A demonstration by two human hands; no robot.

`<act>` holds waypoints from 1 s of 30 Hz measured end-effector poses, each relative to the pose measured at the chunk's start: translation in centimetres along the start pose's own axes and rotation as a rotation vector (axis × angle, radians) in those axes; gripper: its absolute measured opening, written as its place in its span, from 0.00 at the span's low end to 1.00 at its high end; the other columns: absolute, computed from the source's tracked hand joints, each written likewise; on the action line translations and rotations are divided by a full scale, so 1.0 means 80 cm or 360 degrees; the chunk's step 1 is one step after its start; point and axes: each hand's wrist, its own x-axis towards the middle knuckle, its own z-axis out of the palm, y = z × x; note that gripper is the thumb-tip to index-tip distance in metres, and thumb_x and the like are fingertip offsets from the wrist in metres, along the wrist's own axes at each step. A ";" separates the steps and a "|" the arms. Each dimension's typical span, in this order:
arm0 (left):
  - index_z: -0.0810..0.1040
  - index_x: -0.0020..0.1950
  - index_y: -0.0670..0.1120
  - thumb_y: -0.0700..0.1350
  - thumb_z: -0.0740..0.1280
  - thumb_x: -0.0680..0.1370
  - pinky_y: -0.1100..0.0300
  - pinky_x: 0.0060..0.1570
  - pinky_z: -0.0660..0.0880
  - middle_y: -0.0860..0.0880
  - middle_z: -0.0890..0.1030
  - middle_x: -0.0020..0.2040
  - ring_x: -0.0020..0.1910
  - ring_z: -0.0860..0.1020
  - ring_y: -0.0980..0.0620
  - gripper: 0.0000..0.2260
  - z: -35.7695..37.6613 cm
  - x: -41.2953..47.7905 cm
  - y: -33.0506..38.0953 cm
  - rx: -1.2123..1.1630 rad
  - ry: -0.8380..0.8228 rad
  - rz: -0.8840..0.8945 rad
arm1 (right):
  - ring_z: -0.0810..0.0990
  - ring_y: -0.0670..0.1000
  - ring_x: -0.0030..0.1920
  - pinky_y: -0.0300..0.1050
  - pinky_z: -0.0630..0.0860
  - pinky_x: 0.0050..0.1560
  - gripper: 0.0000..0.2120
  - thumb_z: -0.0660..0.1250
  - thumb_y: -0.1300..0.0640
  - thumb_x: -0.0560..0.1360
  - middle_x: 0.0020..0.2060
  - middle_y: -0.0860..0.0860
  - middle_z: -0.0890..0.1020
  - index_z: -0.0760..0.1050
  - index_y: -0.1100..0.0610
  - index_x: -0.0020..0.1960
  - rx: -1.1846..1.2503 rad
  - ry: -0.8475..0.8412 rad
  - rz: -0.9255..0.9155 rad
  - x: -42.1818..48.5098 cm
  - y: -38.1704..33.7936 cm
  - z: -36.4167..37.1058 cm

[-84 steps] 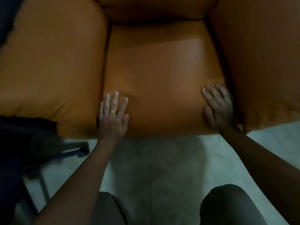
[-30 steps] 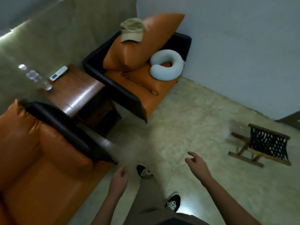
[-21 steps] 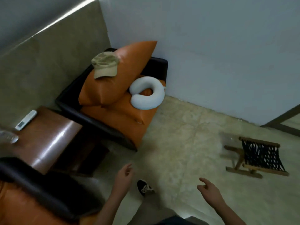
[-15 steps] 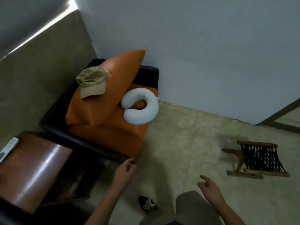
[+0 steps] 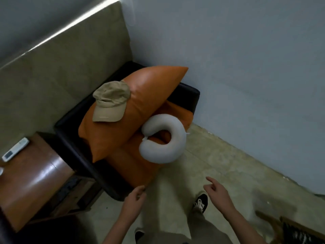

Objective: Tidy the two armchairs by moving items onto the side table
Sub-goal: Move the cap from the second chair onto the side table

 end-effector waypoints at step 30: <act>0.64 0.78 0.56 0.51 0.66 0.81 0.62 0.58 0.70 0.54 0.74 0.65 0.67 0.73 0.52 0.25 -0.367 0.321 0.209 -0.0364 0.0798 0.0298 | 0.79 0.45 0.54 0.43 0.79 0.53 0.21 0.69 0.52 0.80 0.56 0.50 0.79 0.73 0.45 0.71 -0.0185 -0.0644 -0.1129 0.325 -0.551 0.194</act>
